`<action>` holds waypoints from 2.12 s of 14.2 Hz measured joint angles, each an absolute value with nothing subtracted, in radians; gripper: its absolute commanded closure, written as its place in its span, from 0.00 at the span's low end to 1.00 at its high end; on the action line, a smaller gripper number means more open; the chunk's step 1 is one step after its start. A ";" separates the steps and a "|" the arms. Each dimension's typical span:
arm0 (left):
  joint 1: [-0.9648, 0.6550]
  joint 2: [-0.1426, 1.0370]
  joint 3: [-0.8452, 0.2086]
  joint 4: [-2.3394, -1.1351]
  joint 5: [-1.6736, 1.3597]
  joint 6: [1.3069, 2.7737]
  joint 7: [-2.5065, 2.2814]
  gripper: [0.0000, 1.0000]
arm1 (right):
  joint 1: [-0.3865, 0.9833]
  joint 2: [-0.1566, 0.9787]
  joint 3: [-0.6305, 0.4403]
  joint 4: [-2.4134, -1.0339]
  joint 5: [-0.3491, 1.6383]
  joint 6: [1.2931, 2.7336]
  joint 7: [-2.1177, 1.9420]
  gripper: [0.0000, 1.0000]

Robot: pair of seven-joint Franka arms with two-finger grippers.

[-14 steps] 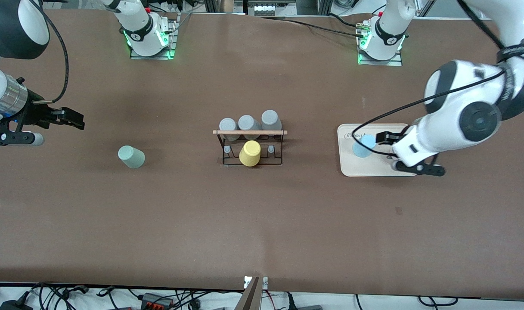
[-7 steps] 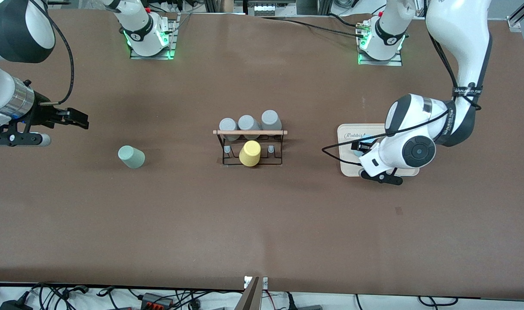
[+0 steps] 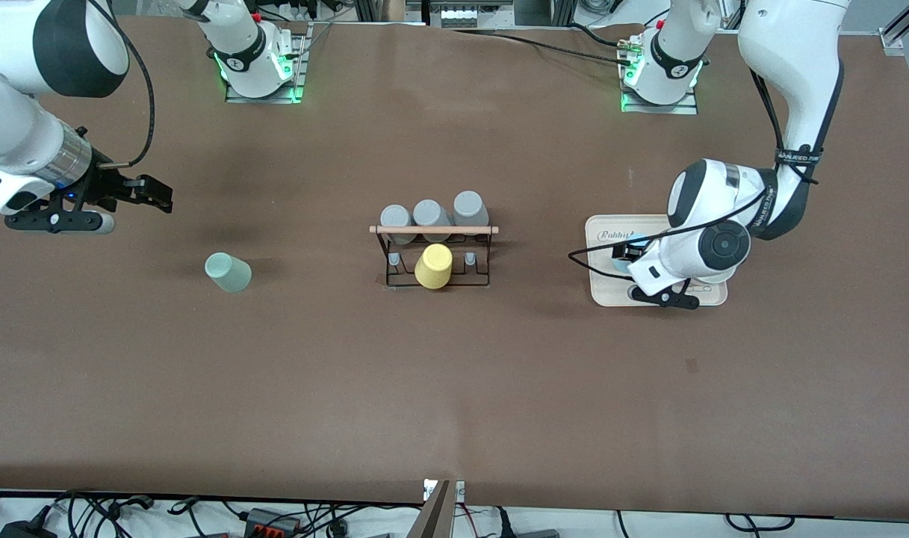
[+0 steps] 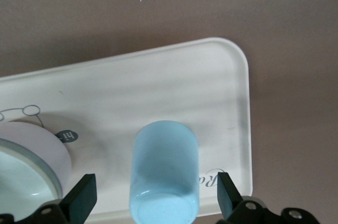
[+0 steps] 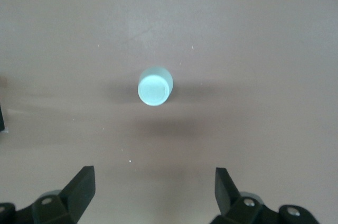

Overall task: Hang scattered cups on rack with three cups
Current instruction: 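Grasp the light blue cup on the cream tray with the left gripper, then carry the blue cup rackward with the left gripper while the right gripper descends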

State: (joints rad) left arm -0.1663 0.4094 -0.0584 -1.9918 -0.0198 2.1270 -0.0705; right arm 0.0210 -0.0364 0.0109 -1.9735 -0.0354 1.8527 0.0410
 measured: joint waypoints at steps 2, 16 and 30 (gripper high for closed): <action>-0.166 0.390 -0.059 -2.048 -0.020 2.163 -0.071 0.00 | 0.021 -0.035 0.010 -1.990 -0.035 1.853 0.032 0.00; -0.172 0.355 -0.065 -2.025 -0.020 2.096 -0.072 0.72 | 0.020 -0.006 0.009 -2.003 -0.035 1.839 0.025 0.00; -0.448 0.637 -0.076 -1.225 -0.043 1.753 -0.113 0.74 | -0.009 0.113 -0.004 -2.018 -0.036 2.019 0.025 0.00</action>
